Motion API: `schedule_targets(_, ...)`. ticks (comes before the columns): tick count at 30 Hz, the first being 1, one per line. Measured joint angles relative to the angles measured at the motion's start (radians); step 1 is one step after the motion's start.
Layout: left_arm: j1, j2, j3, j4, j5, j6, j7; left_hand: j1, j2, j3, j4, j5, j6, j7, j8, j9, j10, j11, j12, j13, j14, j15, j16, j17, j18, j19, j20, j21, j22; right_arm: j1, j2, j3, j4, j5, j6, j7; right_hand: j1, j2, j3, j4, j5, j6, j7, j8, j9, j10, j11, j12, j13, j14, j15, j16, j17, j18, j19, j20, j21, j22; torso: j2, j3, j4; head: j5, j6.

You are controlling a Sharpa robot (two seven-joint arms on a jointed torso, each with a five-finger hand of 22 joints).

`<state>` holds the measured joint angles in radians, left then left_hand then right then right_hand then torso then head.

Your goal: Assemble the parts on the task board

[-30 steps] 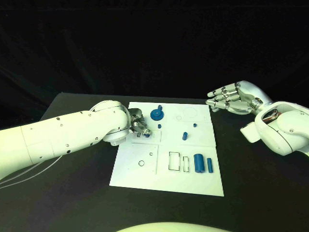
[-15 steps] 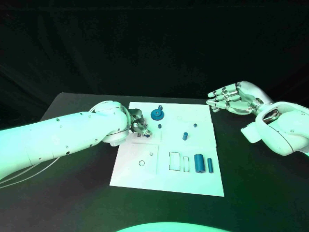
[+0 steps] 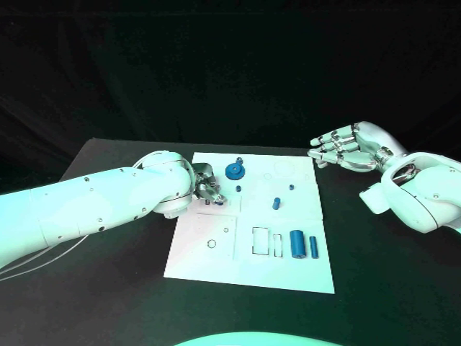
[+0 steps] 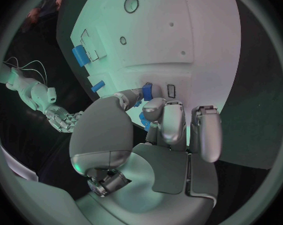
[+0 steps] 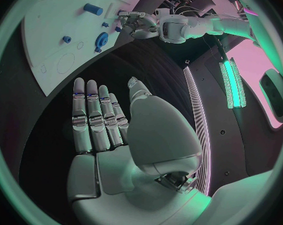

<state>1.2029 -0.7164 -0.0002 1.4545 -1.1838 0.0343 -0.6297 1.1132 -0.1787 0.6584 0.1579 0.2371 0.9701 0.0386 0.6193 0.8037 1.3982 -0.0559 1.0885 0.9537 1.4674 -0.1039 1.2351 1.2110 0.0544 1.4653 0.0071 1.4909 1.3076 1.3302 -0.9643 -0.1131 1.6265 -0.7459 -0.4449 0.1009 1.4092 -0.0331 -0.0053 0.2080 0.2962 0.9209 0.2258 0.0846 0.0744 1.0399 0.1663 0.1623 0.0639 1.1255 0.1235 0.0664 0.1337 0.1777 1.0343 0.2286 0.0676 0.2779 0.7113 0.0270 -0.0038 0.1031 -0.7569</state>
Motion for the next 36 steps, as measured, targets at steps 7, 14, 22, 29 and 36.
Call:
schedule_targets(7,0.000,0.001,0.000,-0.002,-0.001,0.010,0.000,0.002,-0.001,-0.002,-0.002,0.001,0.000,0.000,0.004,0.003,0.002,-0.002,0.000,0.000,0.000,0.000,0.000,0.001,0.000,0.000,0.000,0.004,0.000,0.000,0.001,0.000,-0.001,0.000,0.001,0.000,0.000,0.000,0.000,0.000,0.000,0.000,0.000,0.000,0.000,0.000,0.000,0.000,0.000,0.000,0.000,0.000,0.000,0.000,0.000,0.000,0.000,0.000,0.000,0.0004,0.0000,-0.002,-0.001)
schedule_targets(14,0.003,0.003,0.001,-0.006,-0.001,0.023,0.000,0.006,-0.003,-0.003,-0.003,0.001,0.000,0.000,0.004,0.001,0.002,-0.002,0.000,0.000,0.000,0.000,0.000,0.001,0.000,0.000,0.000,0.004,0.000,0.000,0.002,0.000,-0.002,0.000,0.002,0.000,0.000,0.000,0.000,0.000,0.000,0.000,0.000,0.000,0.000,0.000,0.000,0.000,0.000,0.000,0.000,0.000,0.000,0.000,0.000,0.000,0.000,0.000,0.000,0.0004,0.0000,-0.002,-0.002)
schedule_targets(22,0.008,0.012,0.001,-0.016,-0.001,0.040,0.000,0.009,-0.002,-0.003,-0.003,0.001,0.000,0.000,0.003,0.000,0.002,-0.002,0.000,-0.002,0.000,0.000,0.000,0.001,0.000,0.000,0.000,0.004,0.000,-0.001,0.003,0.000,-0.002,0.000,0.002,0.000,0.000,0.000,0.000,0.000,0.000,0.000,0.000,0.000,0.000,0.000,0.000,0.000,0.000,0.000,0.000,0.000,-0.002,0.000,0.000,0.000,0.000,-0.001,0.000,0.0007,0.0003,-0.002,-0.001)
schedule_targets(29,0.013,0.024,0.001,-0.032,0.000,0.056,-0.001,0.002,0.006,0.000,0.000,-0.005,0.000,0.000,0.003,0.004,0.004,0.000,0.004,0.002,0.000,0.000,0.000,0.001,0.000,0.000,0.000,0.004,0.000,-0.001,0.003,0.000,-0.002,0.000,0.003,0.000,0.000,0.000,-0.003,-0.003,0.000,0.000,0.000,0.000,0.000,-0.002,0.002,0.000,0.000,0.000,0.000,0.000,-0.003,0.000,0.000,0.000,0.000,-0.003,0.000,0.0009,0.0003,-0.004,0.000)
schedule_targets(36,0.015,0.033,0.001,-0.046,0.005,0.068,-0.001,-0.050,0.028,-0.003,-0.012,-0.019,0.000,0.000,0.008,0.011,-0.001,-0.005,0.012,0.001,0.000,0.000,-0.004,0.000,0.000,0.000,0.000,0.004,0.000,-0.001,0.003,0.000,-0.001,0.000,0.003,0.000,0.000,0.000,-0.003,-0.003,0.000,0.000,0.000,0.000,0.000,-0.004,0.004,0.000,0.000,0.000,0.000,0.000,-0.005,0.000,0.000,0.000,0.000,-0.005,0.000,0.0010,0.0005,-0.004,0.000)
